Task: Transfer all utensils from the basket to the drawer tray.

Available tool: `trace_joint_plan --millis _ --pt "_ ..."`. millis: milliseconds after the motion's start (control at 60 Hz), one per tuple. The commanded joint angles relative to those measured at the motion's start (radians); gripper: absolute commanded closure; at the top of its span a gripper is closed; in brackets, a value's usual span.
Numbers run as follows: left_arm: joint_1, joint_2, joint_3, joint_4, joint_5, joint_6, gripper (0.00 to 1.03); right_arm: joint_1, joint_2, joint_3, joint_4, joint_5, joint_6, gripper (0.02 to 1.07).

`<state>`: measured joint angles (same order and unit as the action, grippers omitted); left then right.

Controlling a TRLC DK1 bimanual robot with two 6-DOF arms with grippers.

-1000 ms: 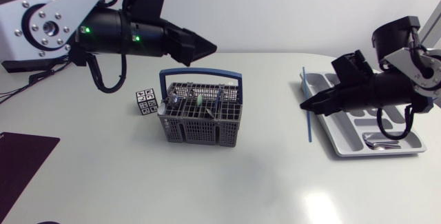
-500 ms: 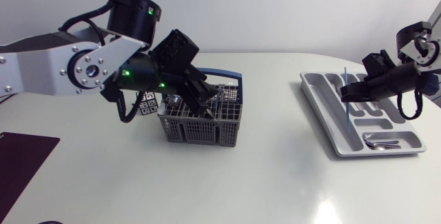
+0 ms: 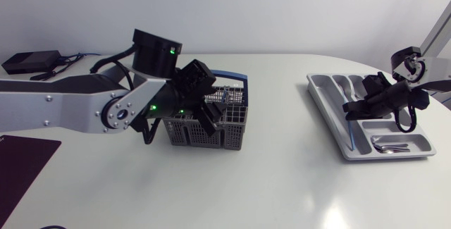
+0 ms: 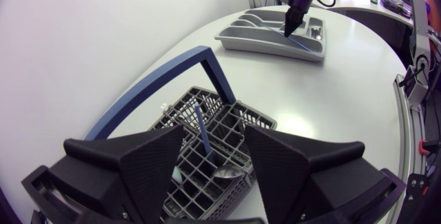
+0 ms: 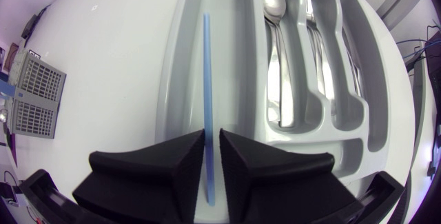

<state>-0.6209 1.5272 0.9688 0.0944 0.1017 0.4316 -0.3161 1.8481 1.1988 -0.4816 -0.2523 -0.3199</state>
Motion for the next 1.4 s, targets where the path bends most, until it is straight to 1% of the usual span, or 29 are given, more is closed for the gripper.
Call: trace_joint_plan --millis 0,50,117,183,217,333,467,583,867,1100,1383 --pt "-0.01 0.034 -0.03 0.048 -0.019 0.027 0.41 0.006 0.019 -0.015 0.011 0.01 -0.011 0.52" --pt "-0.01 0.042 -0.031 0.076 -0.028 0.027 0.41 0.009 0.011 -0.021 0.011 0.01 -0.011 0.37" --pt "-0.01 0.054 -0.031 0.111 -0.042 0.029 0.41 0.017 -0.004 -0.033 0.011 0.01 -0.011 0.22" --pt "-0.01 0.065 -0.033 0.143 -0.051 0.029 0.41 0.026 -0.023 -0.047 0.014 0.01 -0.011 0.1" --pt "-0.01 0.073 -0.033 0.16 -0.06 0.029 0.41 0.032 -0.033 -0.054 0.015 0.01 -0.011 0.07" --pt "-0.013 0.106 -0.024 0.197 -0.066 0.029 0.46 0.048 -0.07 -0.079 0.026 0.008 -0.013 0.07" --pt "-0.02 0.136 -0.018 0.234 -0.073 0.027 0.59 0.066 -0.105 -0.097 0.028 0.007 -0.013 0.07" --pt "-0.025 0.151 -0.01 0.254 -0.074 0.027 0.74 0.086 -0.144 -0.116 0.028 0.007 -0.013 0.07" --pt "-0.023 0.166 0.005 0.275 -0.074 0.022 0.99 0.146 -0.233 -0.153 0.028 0.008 -0.01 0.07" --pt "-0.017 0.151 0.007 0.275 -0.074 0.019 1.0 0.187 -0.268 -0.171 0.026 0.01 -0.008 0.07" --pt "-0.011 0.022 0.002 0.24 -0.073 0.007 1.0 0.242 -0.337 -0.189 0.017 0.01 -0.004 0.07"
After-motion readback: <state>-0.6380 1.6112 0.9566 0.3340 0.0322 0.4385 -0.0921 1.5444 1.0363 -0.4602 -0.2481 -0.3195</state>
